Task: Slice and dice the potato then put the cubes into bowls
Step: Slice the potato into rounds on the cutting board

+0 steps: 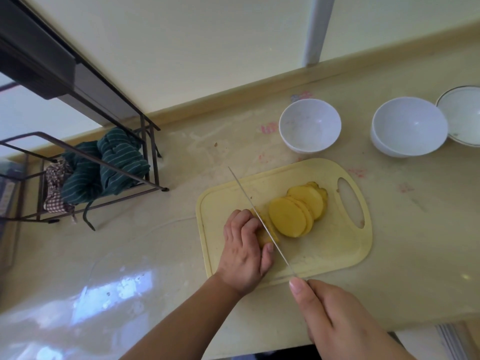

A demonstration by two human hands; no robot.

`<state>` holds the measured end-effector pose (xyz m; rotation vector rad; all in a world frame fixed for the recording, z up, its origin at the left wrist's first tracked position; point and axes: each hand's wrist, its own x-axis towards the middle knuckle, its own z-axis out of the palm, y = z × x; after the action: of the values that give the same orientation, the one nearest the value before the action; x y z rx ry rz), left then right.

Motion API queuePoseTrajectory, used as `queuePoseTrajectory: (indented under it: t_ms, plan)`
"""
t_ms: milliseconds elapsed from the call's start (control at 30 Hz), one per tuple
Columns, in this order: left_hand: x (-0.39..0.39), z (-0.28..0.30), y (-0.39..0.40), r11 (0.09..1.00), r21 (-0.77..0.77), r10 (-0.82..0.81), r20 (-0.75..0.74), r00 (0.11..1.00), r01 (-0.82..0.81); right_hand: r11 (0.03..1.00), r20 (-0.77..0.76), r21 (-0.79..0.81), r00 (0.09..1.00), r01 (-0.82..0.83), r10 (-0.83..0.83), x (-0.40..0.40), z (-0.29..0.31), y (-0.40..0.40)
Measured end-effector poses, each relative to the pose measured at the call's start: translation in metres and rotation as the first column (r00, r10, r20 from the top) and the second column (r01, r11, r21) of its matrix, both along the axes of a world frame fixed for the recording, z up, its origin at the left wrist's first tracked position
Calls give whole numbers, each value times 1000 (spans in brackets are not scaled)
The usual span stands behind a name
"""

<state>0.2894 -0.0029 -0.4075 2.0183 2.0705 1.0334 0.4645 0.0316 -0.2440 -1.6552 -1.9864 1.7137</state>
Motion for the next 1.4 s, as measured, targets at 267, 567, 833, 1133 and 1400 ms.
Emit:
queuePoseTrajectory:
  t_ms: [267, 567, 833, 1133, 1400]
  plan:
    - [-1, 1, 1, 1000, 20, -12, -13, 1000, 12, 995, -96, -8, 991, -97, 96, 3, -14, -1]
    - [0, 2, 4, 998, 59, -14, -25, 1000, 15, 999, -102, -11, 994, 48, -48, -4, -34, 9]
    - [-1, 4, 3, 998, 59, -27, -10, 1000, 28, 966, -21, 199, 985, -163, 170, 41, -42, -34]
    - [-1, 5, 3, 997, 55, -55, 1, 998, 55, 994, -91, -112, 996, -5, -5, 4, -55, 2]
    - [-6, 11, -5, 999, -23, -42, -16, 999, 42, 689, -107, -711, 948, 137, -299, 31, -46, 38]
